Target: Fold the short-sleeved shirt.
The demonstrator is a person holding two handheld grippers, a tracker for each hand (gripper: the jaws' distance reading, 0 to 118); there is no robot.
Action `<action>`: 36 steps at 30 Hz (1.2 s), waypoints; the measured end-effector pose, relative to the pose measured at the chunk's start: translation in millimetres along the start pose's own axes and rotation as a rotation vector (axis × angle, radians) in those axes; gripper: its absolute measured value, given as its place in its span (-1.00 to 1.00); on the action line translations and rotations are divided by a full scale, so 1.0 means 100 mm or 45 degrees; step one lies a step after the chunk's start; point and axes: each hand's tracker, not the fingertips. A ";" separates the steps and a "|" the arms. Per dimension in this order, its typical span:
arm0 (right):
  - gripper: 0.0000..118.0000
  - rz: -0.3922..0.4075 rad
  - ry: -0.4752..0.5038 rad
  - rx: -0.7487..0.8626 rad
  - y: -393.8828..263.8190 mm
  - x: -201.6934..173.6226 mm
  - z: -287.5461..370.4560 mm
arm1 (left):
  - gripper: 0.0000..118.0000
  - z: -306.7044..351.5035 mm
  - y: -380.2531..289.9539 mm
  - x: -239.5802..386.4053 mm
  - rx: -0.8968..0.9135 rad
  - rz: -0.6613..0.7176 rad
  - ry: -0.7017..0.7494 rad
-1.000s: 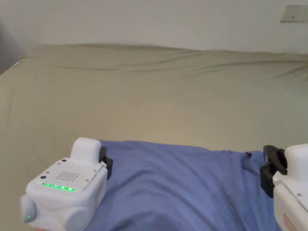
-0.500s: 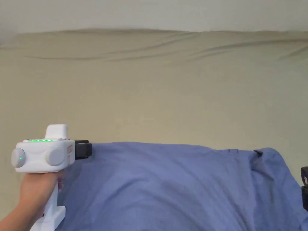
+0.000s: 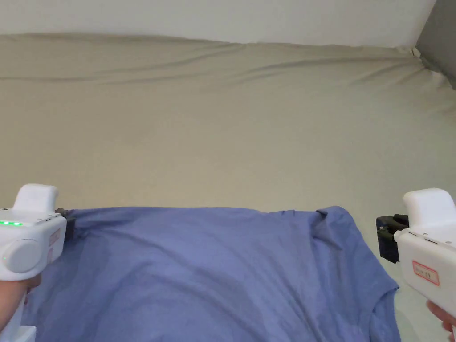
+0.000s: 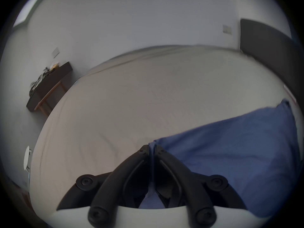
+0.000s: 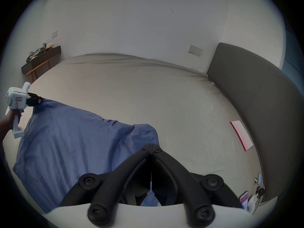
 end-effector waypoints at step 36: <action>-0.98 -0.181 0.053 0.051 0.23 0.41 0.36 | -0.94 2.23 -0.13 -0.35 0.367 0.037 0.052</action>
